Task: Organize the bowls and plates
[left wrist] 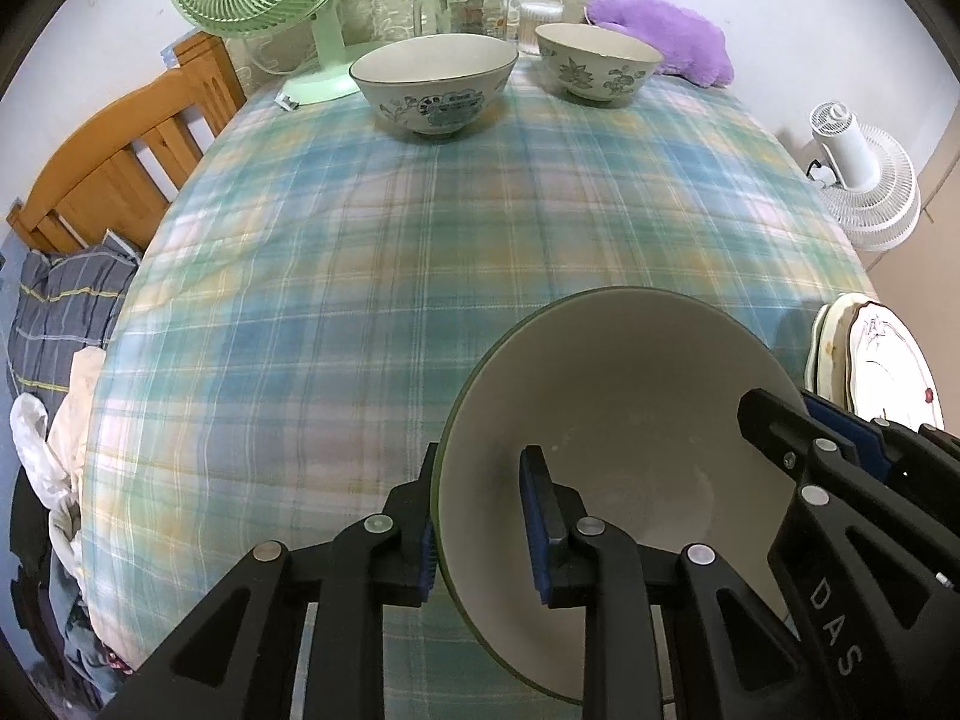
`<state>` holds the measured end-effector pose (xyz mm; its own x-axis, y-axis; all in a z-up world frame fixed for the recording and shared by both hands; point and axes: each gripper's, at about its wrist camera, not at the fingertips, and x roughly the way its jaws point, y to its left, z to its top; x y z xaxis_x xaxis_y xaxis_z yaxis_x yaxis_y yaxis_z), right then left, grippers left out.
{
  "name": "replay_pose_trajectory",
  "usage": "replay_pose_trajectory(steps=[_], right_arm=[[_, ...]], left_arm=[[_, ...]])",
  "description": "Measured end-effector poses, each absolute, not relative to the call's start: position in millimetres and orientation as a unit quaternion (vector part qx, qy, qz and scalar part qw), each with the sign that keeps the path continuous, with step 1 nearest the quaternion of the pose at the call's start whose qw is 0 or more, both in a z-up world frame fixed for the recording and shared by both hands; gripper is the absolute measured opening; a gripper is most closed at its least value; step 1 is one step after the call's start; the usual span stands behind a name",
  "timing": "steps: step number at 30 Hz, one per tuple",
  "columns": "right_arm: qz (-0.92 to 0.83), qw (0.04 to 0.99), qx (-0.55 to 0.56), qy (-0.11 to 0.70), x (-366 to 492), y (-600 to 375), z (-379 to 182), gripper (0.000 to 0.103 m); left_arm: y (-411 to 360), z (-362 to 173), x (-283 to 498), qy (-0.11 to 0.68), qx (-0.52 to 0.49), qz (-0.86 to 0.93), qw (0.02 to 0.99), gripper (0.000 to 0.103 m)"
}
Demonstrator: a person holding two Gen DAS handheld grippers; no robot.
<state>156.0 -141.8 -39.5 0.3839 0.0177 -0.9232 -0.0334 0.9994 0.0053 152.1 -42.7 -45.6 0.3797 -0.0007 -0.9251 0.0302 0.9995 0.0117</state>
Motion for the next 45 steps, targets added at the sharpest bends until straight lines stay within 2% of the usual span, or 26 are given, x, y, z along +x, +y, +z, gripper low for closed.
replay_pose_trajectory(steps=[6,8,9,11,13,15,29,37,45], right_arm=[[0.037,0.83,-0.011,0.556,157.0,-142.5,-38.9,0.018],[0.047,0.827,-0.008,0.56,157.8,-143.9,-38.4,0.019],[0.051,0.826,-0.007,0.561,158.3,-144.2,-38.3,0.021],[0.061,0.83,-0.011,0.554,159.4,-144.4,-34.4,0.034],[0.063,0.838,-0.017,0.542,159.1,-144.3,-28.5,0.063],[0.069,0.845,-0.018,0.53,159.2,-144.4,-22.6,0.07],[0.123,0.853,-0.019,0.507,191.2,-135.1,15.6,0.071],[0.116,0.864,0.019,0.489,238.5,-118.7,38.0,0.072],[0.099,0.881,-0.001,0.463,287.5,-90.3,46.3,0.072]], left_arm=[[-48.7,-42.4,150.2,0.554,0.013,-0.011,0.832,0.046],[-50.8,-40.3,149.5,0.553,0.015,-0.011,0.833,0.063],[-51.3,-38.4,149.0,0.551,0.013,-0.01,0.834,0.066],[-51.3,-34.5,148.5,0.548,0.009,-0.012,0.836,0.073],[-51.2,-28.3,148.1,0.539,0.001,-0.012,0.842,0.081],[-51.4,-22.3,148.2,0.531,0.002,-0.005,0.847,0.082],[-42.2,18.4,175.6,0.506,-0.021,0.032,0.862,0.087],[-21.8,41.1,223.0,0.481,-0.025,0.04,0.875,0.086],[3.8,42.6,273.1,0.462,-0.034,0.054,0.884,0.085]])
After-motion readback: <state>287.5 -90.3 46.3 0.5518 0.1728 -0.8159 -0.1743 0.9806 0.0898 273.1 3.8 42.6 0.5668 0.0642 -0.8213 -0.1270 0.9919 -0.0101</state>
